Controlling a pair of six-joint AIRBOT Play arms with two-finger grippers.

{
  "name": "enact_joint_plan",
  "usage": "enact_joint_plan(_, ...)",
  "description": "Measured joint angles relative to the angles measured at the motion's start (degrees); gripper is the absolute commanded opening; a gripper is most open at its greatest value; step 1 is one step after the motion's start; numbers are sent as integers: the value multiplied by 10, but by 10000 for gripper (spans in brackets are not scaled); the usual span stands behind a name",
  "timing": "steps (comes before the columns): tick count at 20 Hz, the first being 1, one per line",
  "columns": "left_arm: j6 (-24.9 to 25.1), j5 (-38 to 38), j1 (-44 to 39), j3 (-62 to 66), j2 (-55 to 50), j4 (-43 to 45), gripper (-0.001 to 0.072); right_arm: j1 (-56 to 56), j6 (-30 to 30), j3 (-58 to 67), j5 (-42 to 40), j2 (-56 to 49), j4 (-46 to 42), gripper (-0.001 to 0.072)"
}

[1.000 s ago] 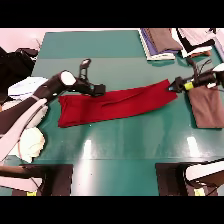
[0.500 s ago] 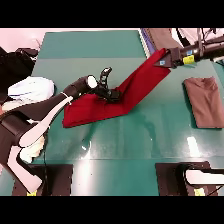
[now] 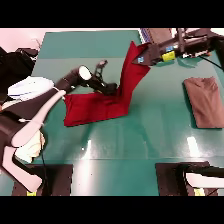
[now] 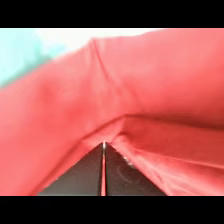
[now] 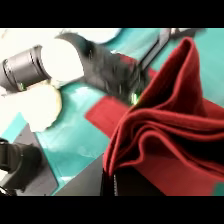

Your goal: Fold the shirts.

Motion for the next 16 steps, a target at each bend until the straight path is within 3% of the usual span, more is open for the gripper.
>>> enact_joint_plan(4, -1, -24, 101, 8, 119, 59, 29, 102, 1, 1, -83, -29, 3, 28)
enact_joint_plan(6, -1, -29, 155, 10, 184, 89, 29, 165, -9, 2, -152, -63, 18, 350)
enact_joint_plan(7, -1, -32, 175, 10, 211, 97, 29, 195, -23, 5, -188, -83, 31, 386)
enact_joint_plan(11, -1, -49, 226, 11, 281, 118, 29, 270, -55, 55, -262, -158, 43, 352)
enact_joint_plan(16, 9, -75, 213, 6, 301, 129, 29, 227, -33, 18, -221, -135, -70, 337)
